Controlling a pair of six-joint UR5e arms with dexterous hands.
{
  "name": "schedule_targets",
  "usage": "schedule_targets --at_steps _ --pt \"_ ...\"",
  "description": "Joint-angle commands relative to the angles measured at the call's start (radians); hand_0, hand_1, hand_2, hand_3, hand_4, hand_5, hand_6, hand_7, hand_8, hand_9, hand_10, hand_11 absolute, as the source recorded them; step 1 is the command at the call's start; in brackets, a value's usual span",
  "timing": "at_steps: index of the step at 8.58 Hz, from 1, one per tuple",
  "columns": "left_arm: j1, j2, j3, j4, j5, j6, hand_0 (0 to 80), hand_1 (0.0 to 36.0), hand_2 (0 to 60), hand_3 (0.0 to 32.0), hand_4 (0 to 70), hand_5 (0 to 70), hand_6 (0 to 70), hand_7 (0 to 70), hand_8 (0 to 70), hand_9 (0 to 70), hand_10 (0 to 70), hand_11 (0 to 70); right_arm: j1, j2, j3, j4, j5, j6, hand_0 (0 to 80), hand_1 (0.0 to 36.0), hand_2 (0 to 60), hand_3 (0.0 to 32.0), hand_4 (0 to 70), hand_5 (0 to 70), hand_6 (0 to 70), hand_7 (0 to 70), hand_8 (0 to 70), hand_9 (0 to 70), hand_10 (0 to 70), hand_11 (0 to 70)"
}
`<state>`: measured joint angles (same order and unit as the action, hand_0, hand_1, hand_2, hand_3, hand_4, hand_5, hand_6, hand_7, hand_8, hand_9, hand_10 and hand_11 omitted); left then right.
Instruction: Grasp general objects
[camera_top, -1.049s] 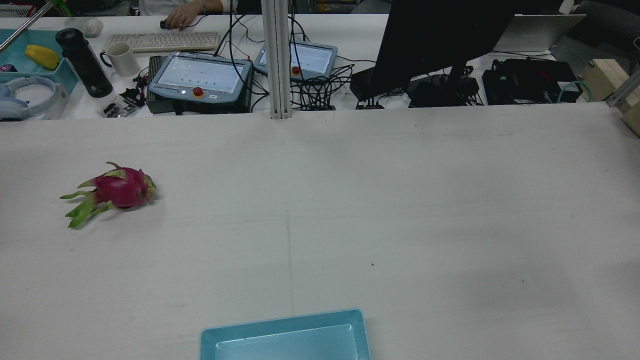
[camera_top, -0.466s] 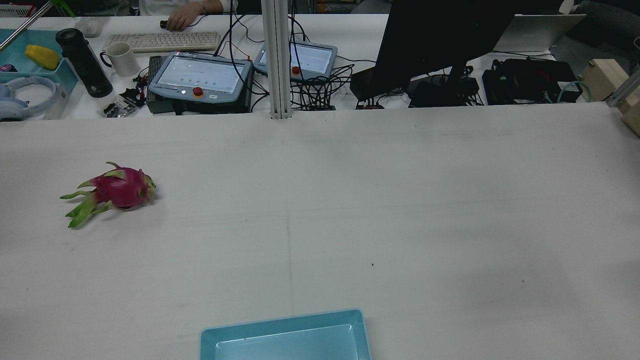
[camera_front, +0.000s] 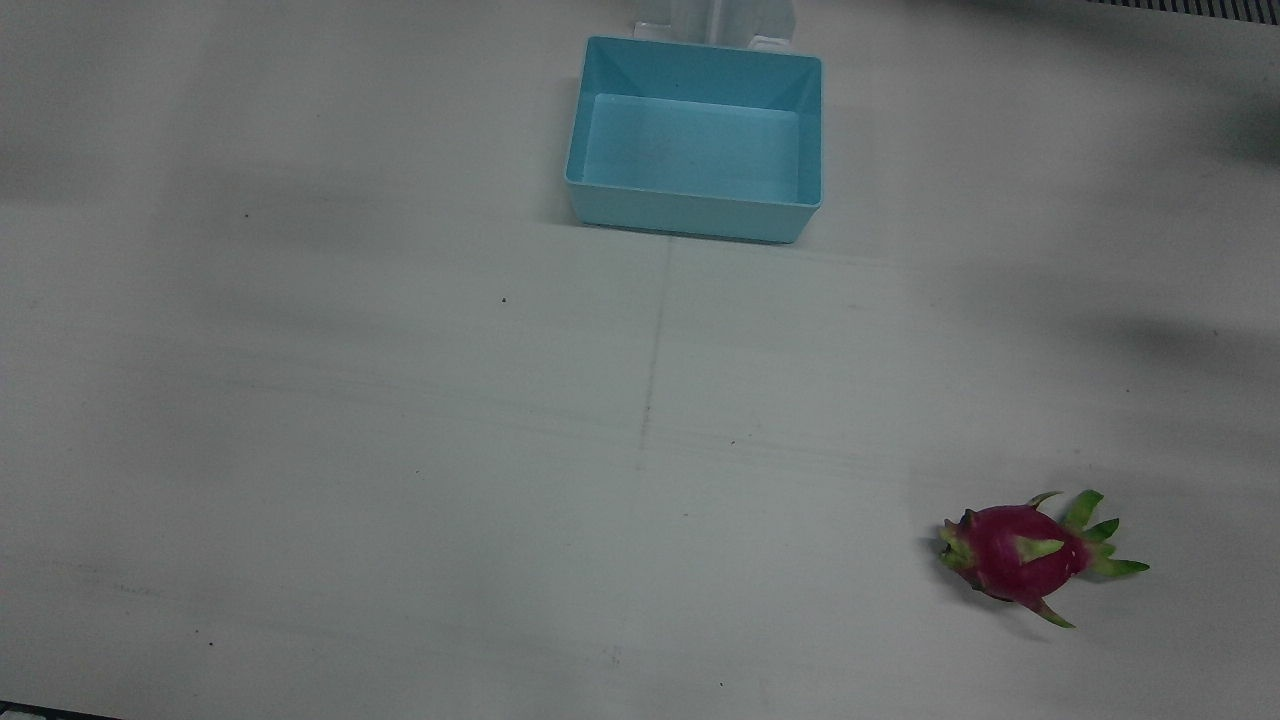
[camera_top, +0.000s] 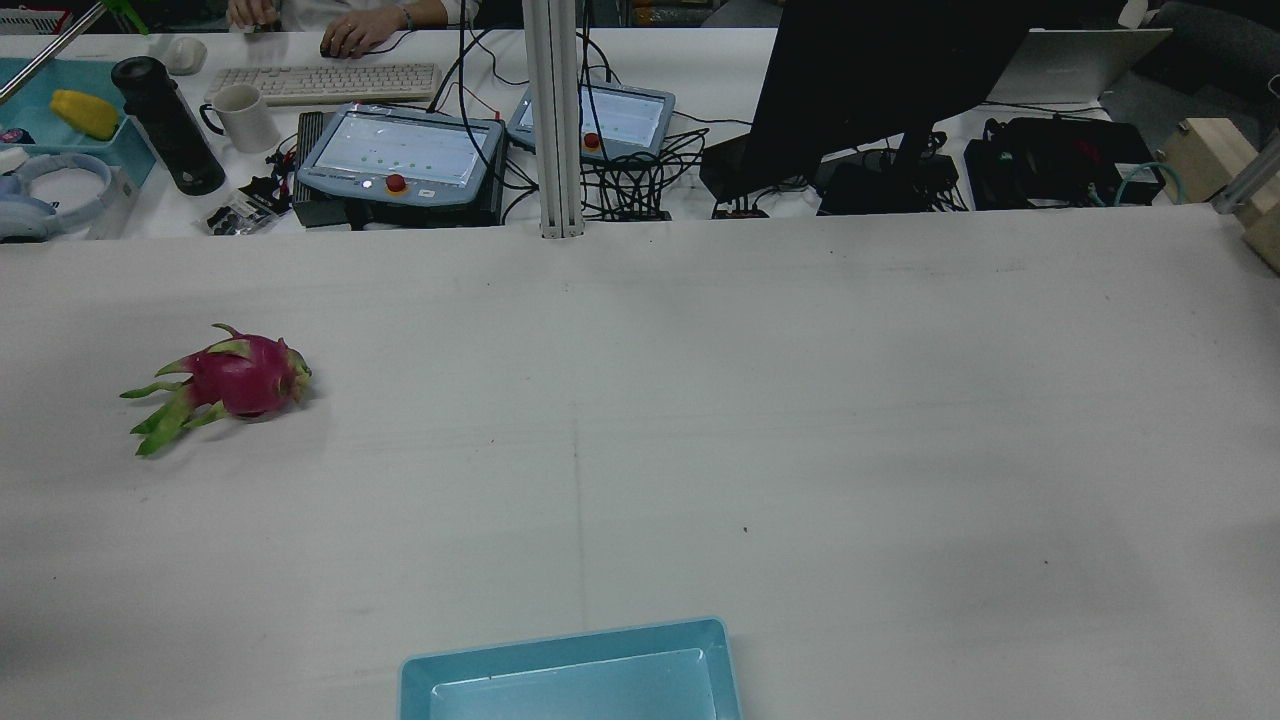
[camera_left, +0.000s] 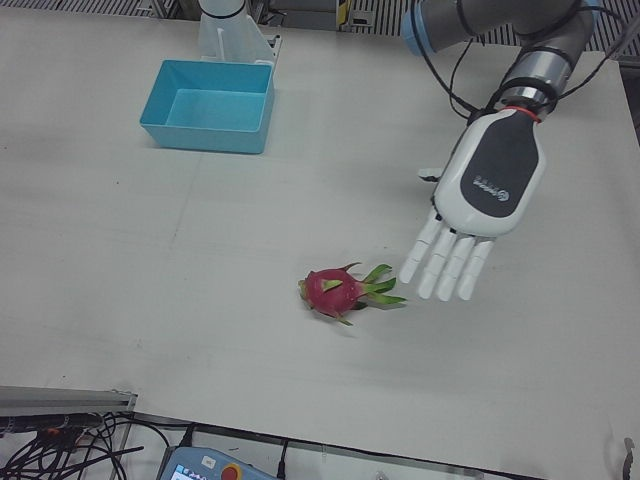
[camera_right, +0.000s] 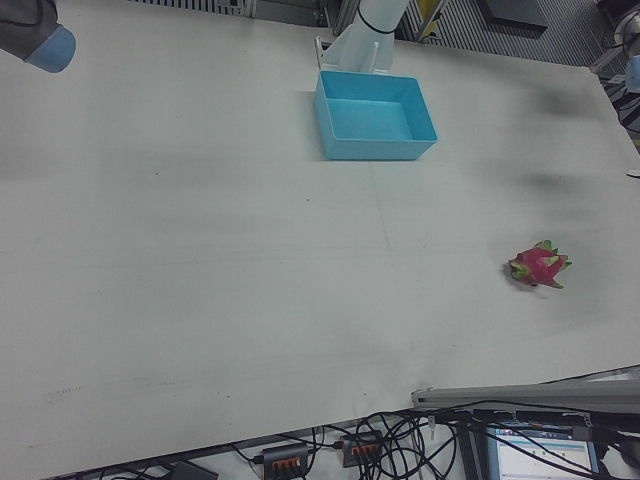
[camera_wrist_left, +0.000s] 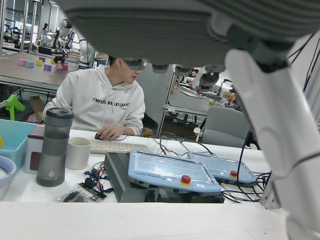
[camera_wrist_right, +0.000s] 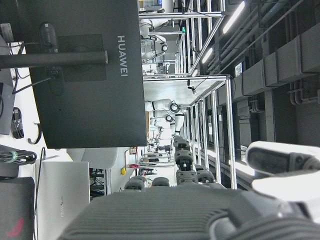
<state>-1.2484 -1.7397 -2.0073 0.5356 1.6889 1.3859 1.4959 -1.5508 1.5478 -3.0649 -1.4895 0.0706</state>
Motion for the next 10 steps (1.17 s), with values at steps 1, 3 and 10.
schedule_targets --at_steps 1,3,10 --pt "0.145 -0.032 -0.022 0.072 -0.141 0.031 61.3 26.4 2.8 1.8 0.5 0.0 0.0 1.4 0.0 0.0 0.0 1.3 0.001 0.000 0.000 0.000 0.000 0.000 0.0 0.0 0.0 0.0 0.0 0.0 0.0 0.0 0.0 0.0 0.0 0.0" --pt "0.229 -0.059 -0.019 0.095 -0.194 0.030 63.5 28.1 4.7 0.0 1.0 4.2 0.0 2.5 0.0 0.0 0.0 2.8 0.000 0.000 0.000 0.000 0.000 0.000 0.0 0.0 0.0 0.0 0.0 0.0 0.0 0.0 0.0 0.0 0.0 0.0" --pt "0.273 -0.173 0.201 0.057 -0.224 0.018 59.1 24.1 1.9 0.0 0.7 0.0 0.0 1.9 0.0 0.0 1.3 4.9 0.000 0.000 0.000 0.000 0.000 0.000 0.0 0.0 0.0 0.0 0.0 0.0 0.0 0.0 0.0 0.0 0.0 0.0"
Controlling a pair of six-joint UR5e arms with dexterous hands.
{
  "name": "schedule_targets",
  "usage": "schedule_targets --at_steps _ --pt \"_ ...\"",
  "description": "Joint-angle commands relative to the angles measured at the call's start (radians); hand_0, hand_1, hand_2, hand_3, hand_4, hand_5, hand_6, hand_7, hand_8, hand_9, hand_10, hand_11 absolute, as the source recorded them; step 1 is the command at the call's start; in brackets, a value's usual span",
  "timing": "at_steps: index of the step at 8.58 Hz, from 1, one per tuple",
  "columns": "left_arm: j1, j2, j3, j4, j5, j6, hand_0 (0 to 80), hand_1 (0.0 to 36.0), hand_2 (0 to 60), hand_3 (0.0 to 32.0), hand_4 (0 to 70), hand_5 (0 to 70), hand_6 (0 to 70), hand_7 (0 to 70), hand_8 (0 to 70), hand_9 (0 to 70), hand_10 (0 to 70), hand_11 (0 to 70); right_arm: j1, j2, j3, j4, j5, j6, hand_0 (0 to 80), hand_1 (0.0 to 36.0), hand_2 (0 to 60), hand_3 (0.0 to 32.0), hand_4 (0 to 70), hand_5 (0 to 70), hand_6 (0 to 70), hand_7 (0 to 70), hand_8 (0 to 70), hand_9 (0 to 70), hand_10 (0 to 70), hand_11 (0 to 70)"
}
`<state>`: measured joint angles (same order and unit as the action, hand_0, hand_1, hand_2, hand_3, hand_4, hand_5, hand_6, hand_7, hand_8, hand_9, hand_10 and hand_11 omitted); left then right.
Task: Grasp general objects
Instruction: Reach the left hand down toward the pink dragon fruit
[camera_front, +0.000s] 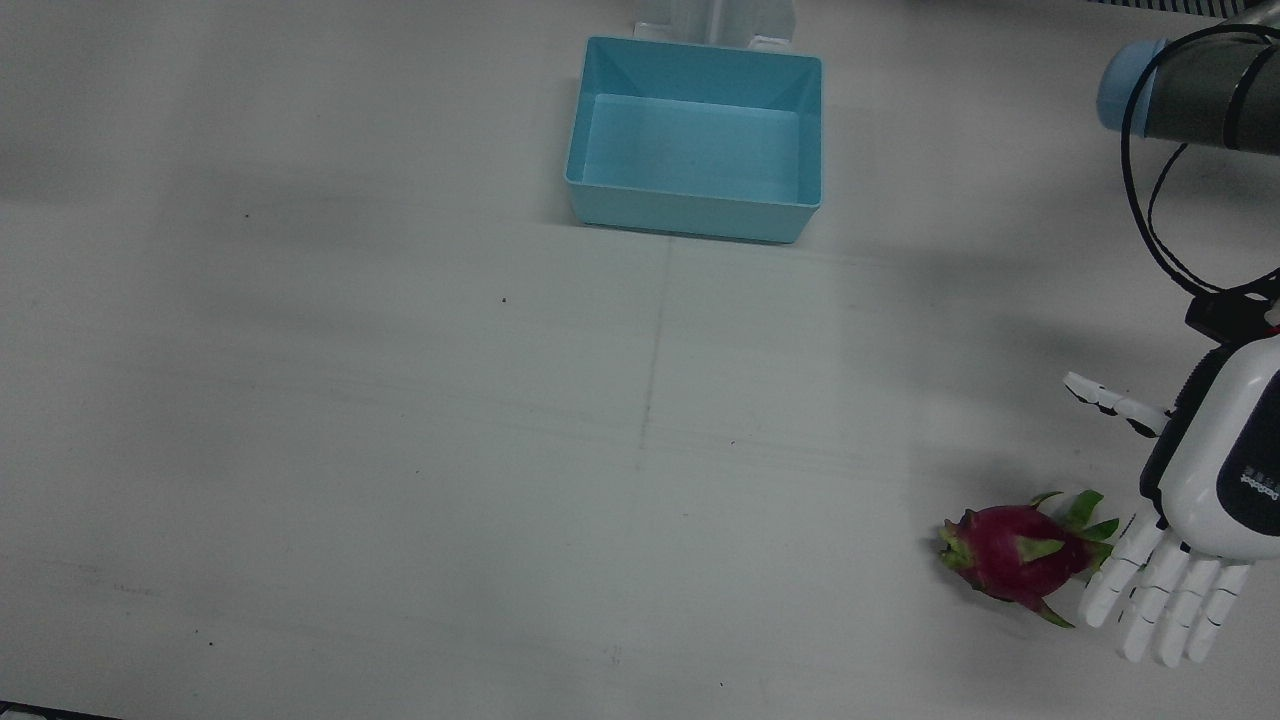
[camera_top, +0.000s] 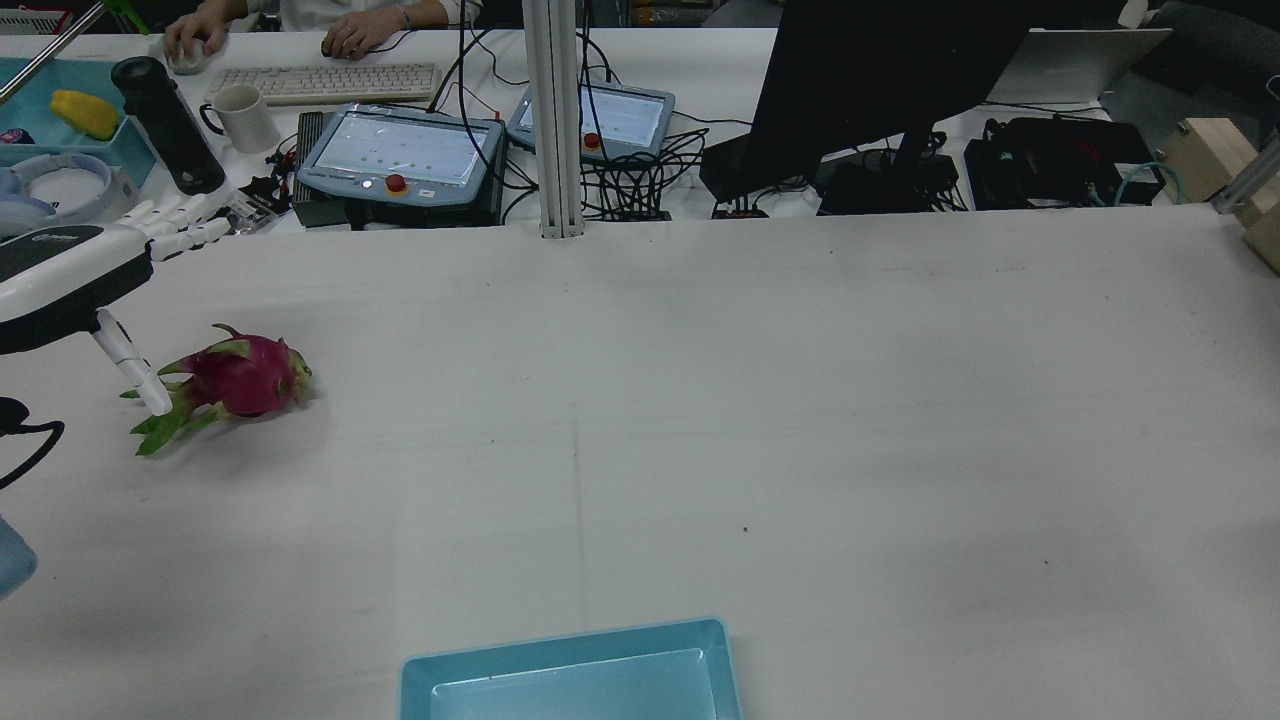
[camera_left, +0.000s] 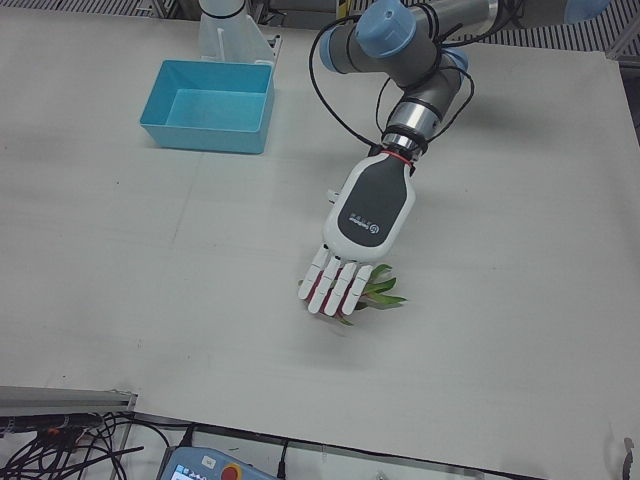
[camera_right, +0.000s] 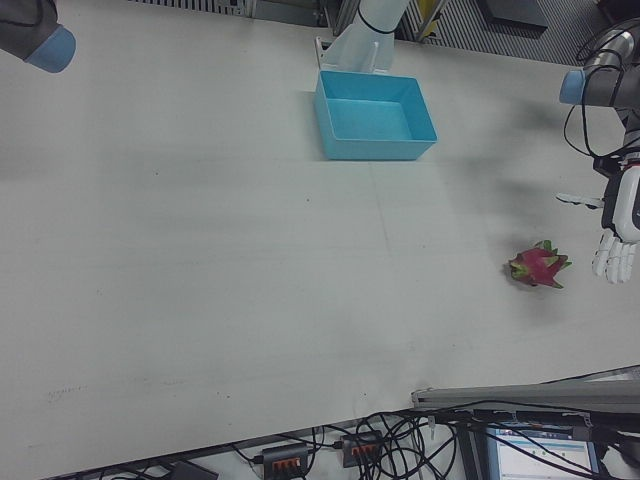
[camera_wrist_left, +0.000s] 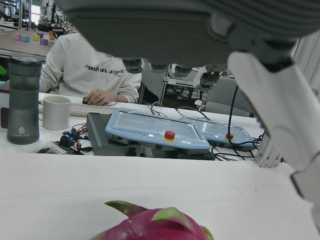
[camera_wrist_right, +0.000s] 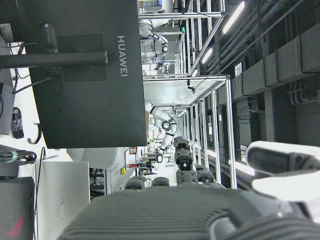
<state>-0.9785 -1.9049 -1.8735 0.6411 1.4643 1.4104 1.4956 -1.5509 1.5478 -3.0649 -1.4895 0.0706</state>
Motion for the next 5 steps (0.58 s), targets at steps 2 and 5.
schedule_targets --at_steps 2,5 --pt "0.006 -0.035 0.141 -0.084 -0.001 -0.077 59.4 24.7 3.1 0.4 0.6 0.0 0.0 2.5 0.0 0.0 1.9 5.8 0.000 0.000 0.000 0.000 0.000 0.000 0.0 0.0 0.0 0.0 0.0 0.0 0.0 0.0 0.0 0.0 0.0 0.0" --pt "0.073 -0.072 0.218 -0.081 0.013 -0.077 58.7 23.6 1.7 0.4 0.7 0.0 0.0 2.1 0.0 0.0 2.0 5.8 0.000 0.000 0.000 0.000 0.000 0.000 0.0 0.0 0.0 0.0 0.0 0.0 0.0 0.0 0.0 0.0 0.0 0.0"
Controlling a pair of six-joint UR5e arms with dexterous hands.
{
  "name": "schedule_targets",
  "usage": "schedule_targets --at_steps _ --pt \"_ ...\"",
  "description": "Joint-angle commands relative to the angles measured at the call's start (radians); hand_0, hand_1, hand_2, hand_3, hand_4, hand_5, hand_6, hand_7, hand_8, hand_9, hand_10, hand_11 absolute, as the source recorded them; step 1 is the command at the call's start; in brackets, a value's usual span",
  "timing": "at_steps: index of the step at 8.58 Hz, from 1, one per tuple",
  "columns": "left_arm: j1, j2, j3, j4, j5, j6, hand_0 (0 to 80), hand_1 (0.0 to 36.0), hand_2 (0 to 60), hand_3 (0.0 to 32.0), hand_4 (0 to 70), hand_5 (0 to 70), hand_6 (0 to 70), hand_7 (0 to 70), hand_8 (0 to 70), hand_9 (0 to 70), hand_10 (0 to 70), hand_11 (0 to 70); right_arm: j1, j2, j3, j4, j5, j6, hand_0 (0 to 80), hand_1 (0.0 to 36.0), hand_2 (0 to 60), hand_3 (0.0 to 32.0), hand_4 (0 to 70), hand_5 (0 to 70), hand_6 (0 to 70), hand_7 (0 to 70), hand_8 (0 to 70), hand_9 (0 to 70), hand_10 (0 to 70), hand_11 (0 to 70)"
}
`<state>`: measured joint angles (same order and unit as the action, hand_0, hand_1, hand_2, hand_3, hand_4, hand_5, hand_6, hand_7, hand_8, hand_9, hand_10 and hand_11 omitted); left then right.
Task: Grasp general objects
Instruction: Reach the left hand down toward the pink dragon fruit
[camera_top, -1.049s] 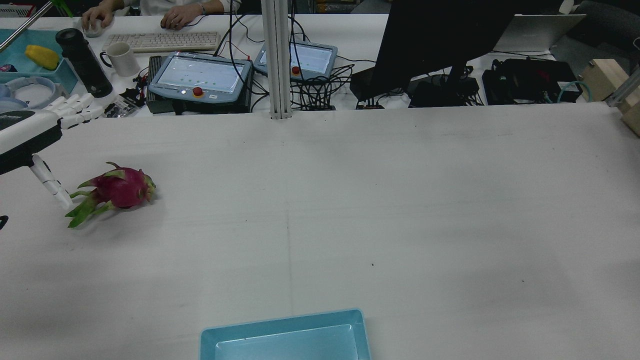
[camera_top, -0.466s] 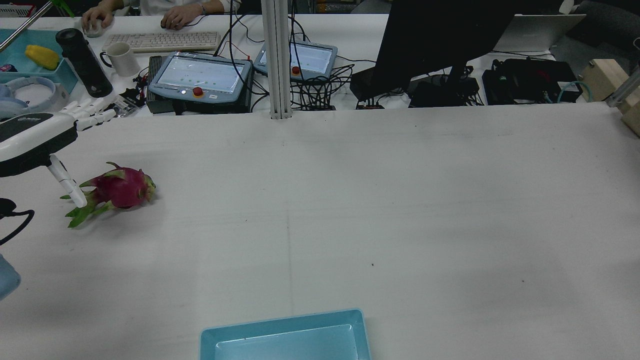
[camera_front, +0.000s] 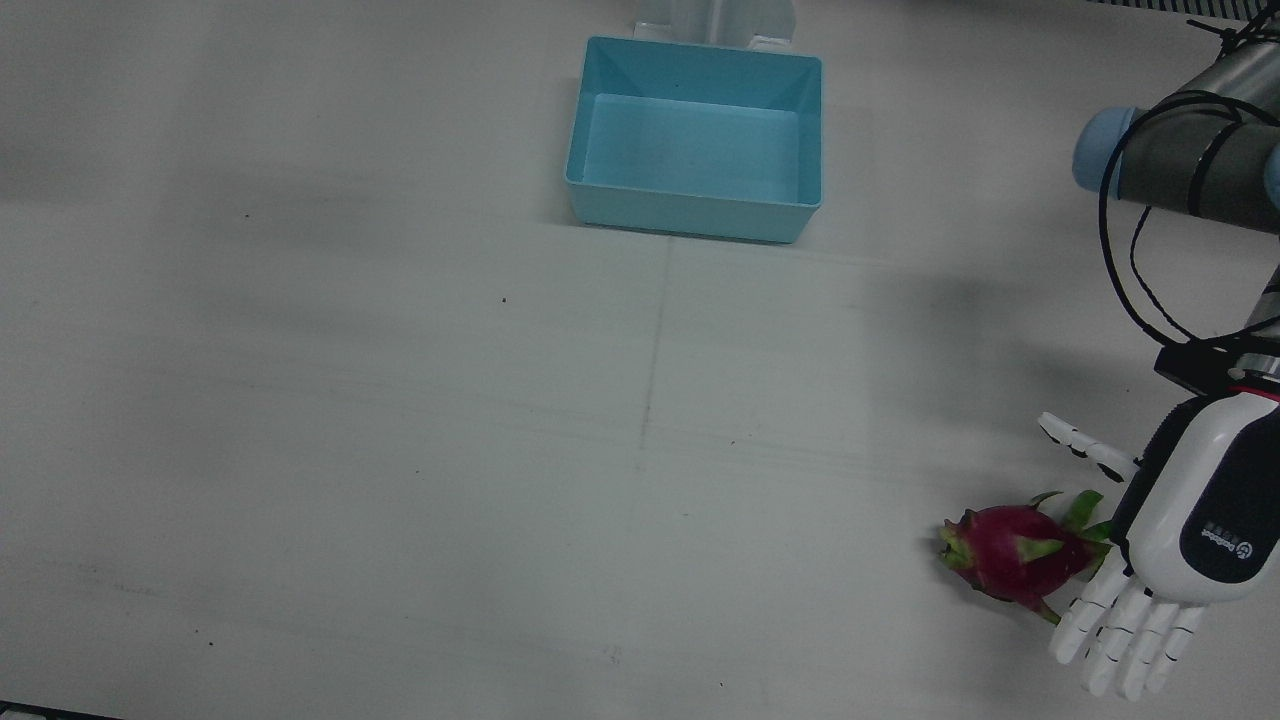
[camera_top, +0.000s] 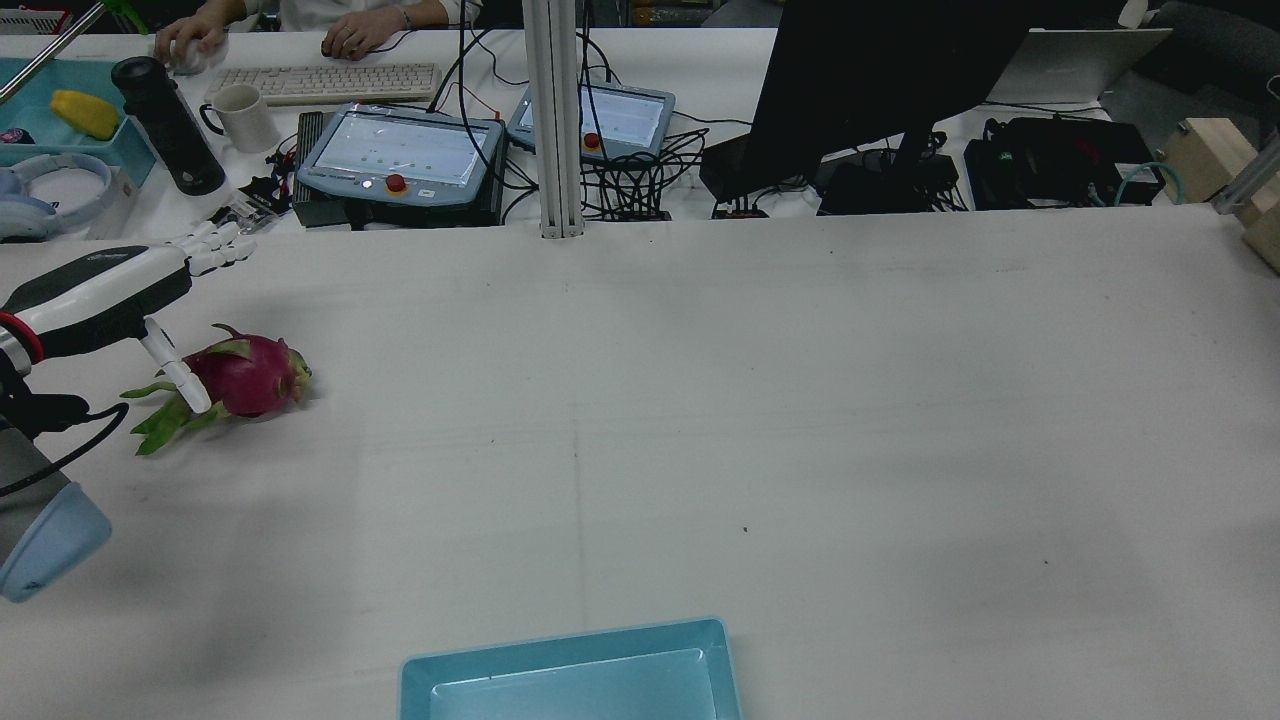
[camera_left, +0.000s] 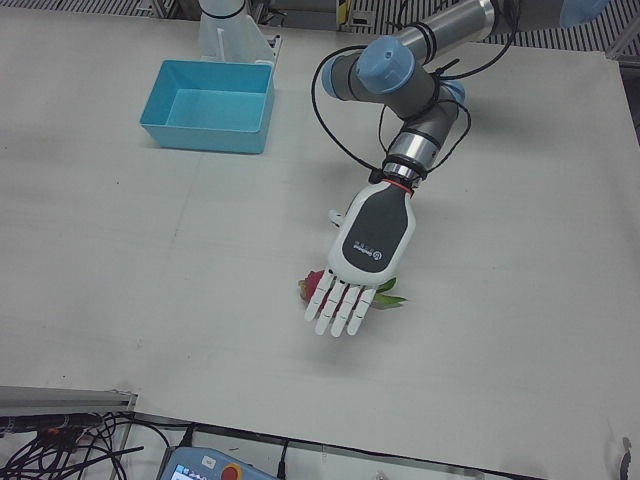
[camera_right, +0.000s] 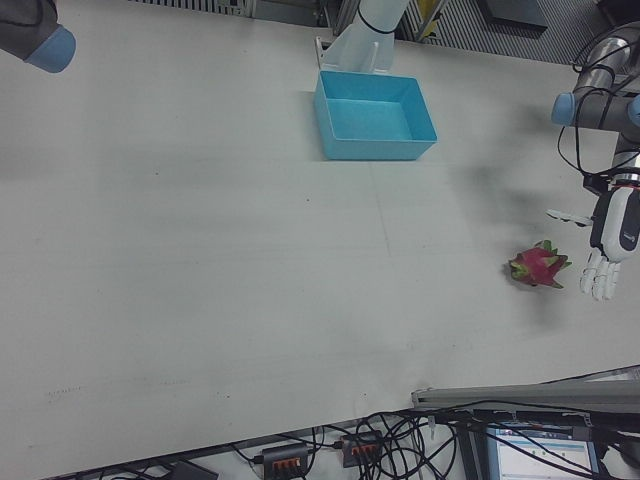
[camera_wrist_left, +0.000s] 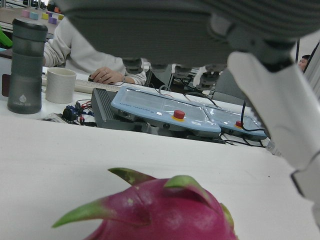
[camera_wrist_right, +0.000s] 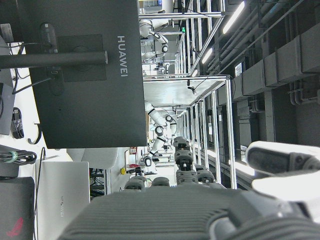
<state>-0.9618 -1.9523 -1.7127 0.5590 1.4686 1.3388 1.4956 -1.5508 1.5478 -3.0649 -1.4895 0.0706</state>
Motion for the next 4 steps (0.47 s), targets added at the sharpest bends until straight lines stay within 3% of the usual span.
schedule_targets --at_steps 1,4 --pt "0.072 -0.028 0.065 0.007 0.007 -0.006 58.7 23.9 2.8 0.4 0.8 0.0 0.0 2.8 0.0 0.0 2.3 6.3 0.000 0.000 0.000 0.000 0.000 0.000 0.0 0.0 0.0 0.0 0.0 0.0 0.0 0.0 0.0 0.0 0.0 0.0" --pt "0.071 -0.045 0.073 0.021 0.007 -0.007 59.1 24.2 2.8 1.2 0.7 0.0 0.0 3.0 0.0 0.0 2.4 6.5 0.000 0.000 0.000 0.000 0.000 0.000 0.0 0.0 0.0 0.0 0.0 0.0 0.0 0.0 0.0 0.0 0.0 0.0"
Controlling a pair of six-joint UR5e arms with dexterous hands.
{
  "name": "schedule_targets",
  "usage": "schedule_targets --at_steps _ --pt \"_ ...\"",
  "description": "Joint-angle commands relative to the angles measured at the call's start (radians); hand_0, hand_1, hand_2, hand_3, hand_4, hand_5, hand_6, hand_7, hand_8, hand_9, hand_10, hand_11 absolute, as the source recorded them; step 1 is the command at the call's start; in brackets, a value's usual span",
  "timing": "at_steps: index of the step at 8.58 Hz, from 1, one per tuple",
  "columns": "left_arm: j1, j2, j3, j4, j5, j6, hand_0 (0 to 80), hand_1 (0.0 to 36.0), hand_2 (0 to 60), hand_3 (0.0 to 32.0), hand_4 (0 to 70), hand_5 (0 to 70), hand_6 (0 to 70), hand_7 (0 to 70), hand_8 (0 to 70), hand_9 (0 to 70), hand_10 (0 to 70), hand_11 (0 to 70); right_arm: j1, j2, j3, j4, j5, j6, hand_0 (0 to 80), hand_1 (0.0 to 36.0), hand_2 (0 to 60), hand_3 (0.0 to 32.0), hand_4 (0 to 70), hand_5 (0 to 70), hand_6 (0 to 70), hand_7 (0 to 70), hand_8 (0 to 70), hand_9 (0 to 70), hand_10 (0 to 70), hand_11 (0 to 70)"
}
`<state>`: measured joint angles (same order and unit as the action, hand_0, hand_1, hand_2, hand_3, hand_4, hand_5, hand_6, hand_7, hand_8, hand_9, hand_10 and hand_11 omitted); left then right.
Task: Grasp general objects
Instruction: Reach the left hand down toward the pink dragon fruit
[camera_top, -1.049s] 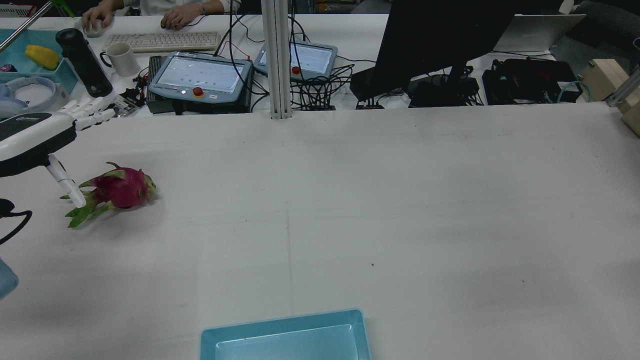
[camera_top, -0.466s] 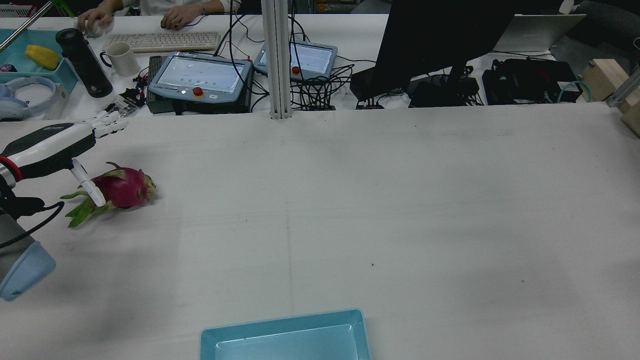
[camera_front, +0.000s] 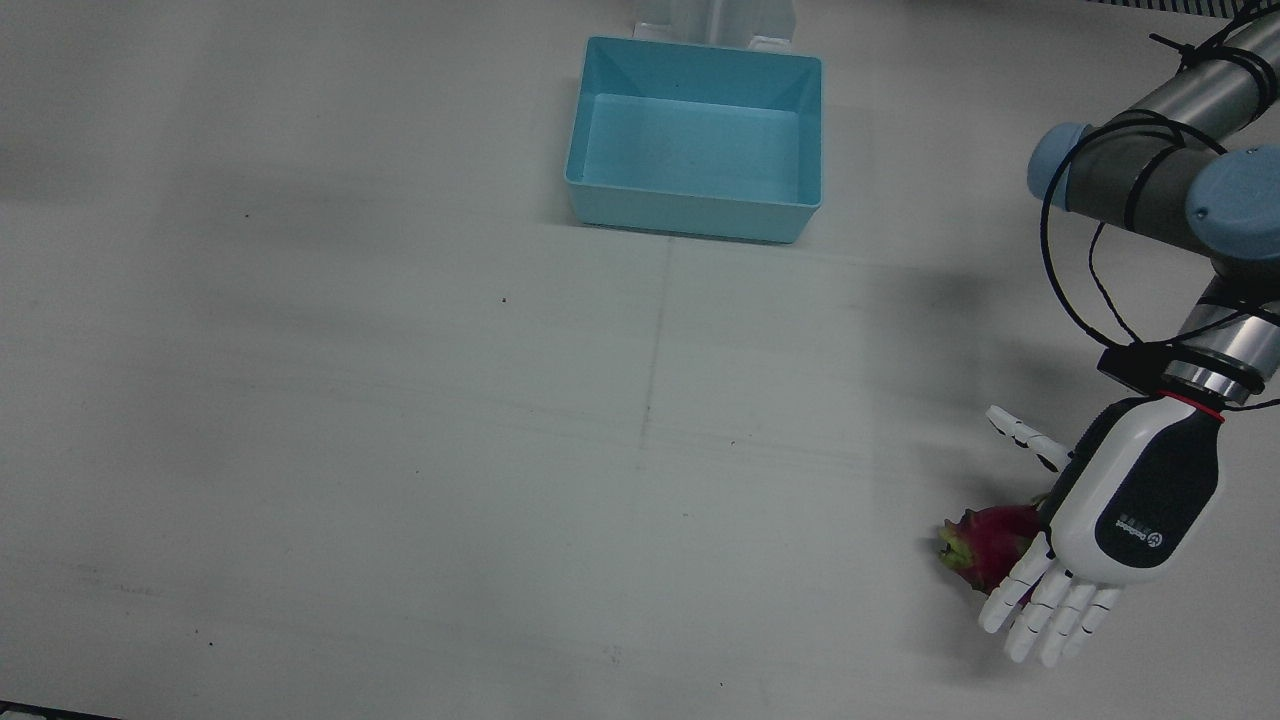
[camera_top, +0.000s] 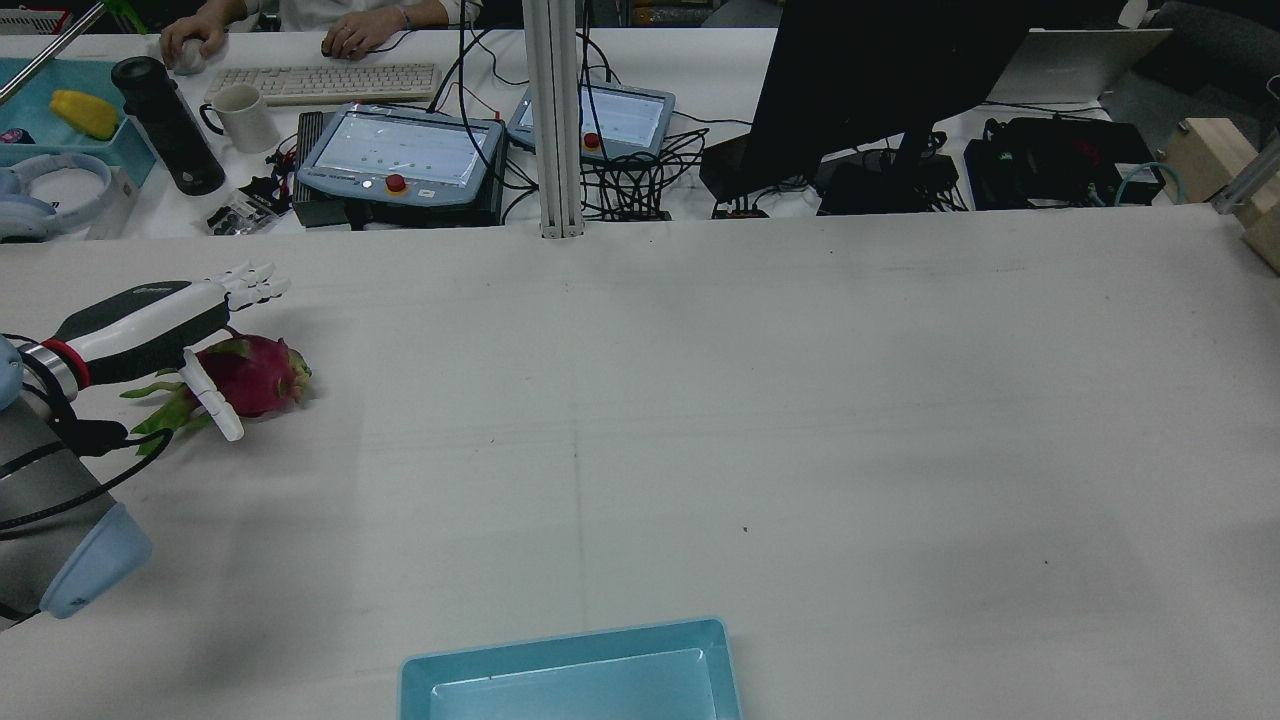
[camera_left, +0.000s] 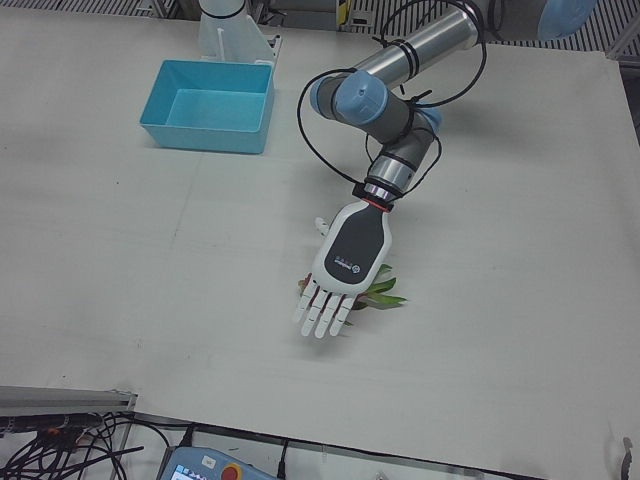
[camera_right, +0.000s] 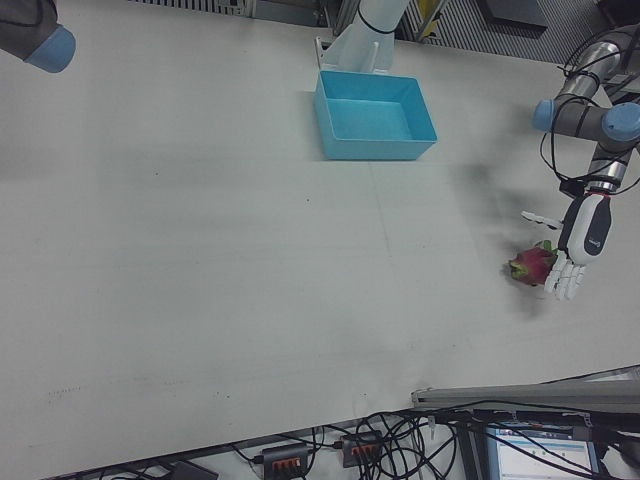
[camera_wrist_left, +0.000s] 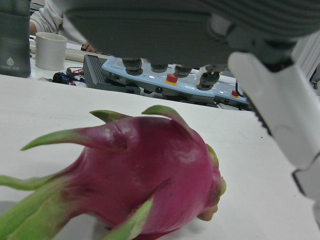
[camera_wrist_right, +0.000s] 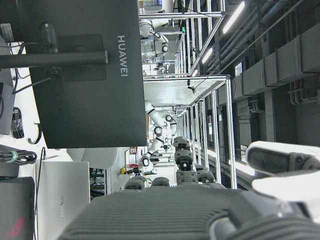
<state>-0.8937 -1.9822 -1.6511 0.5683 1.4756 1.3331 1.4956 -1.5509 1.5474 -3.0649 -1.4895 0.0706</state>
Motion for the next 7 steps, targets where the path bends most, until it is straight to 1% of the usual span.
schedule_targets --at_steps 1,3,4,7 --pt "0.002 -0.015 0.030 0.007 0.000 -0.002 58.8 24.0 2.8 1.0 0.6 0.0 0.0 3.2 0.0 0.0 2.5 6.6 0.002 0.000 -0.001 0.000 0.000 0.000 0.0 0.0 0.0 0.0 0.0 0.0 0.0 0.0 0.0 0.0 0.0 0.0" --pt "0.002 -0.017 0.103 -0.051 -0.004 -0.011 58.5 23.9 3.2 1.0 0.6 0.0 0.0 3.2 0.0 0.0 2.7 6.9 0.000 0.000 0.000 0.000 -0.002 0.000 0.0 0.0 0.0 0.0 0.0 0.0 0.0 0.0 0.0 0.0 0.0 0.0" --pt "-0.001 -0.017 0.125 -0.060 -0.006 -0.040 58.7 24.0 3.2 1.0 0.5 0.1 0.0 3.3 0.0 0.0 2.8 7.1 0.000 0.000 -0.001 0.000 0.000 0.000 0.0 0.0 0.0 0.0 0.0 0.0 0.0 0.0 0.0 0.0 0.0 0.0" --pt "-0.004 -0.021 0.125 -0.065 -0.006 -0.048 59.0 24.0 2.8 1.4 0.8 0.0 0.0 3.8 0.0 0.0 3.6 8.3 0.000 0.000 0.000 0.000 0.000 0.000 0.0 0.0 0.0 0.0 0.0 0.0 0.0 0.0 0.0 0.0 0.0 0.0"
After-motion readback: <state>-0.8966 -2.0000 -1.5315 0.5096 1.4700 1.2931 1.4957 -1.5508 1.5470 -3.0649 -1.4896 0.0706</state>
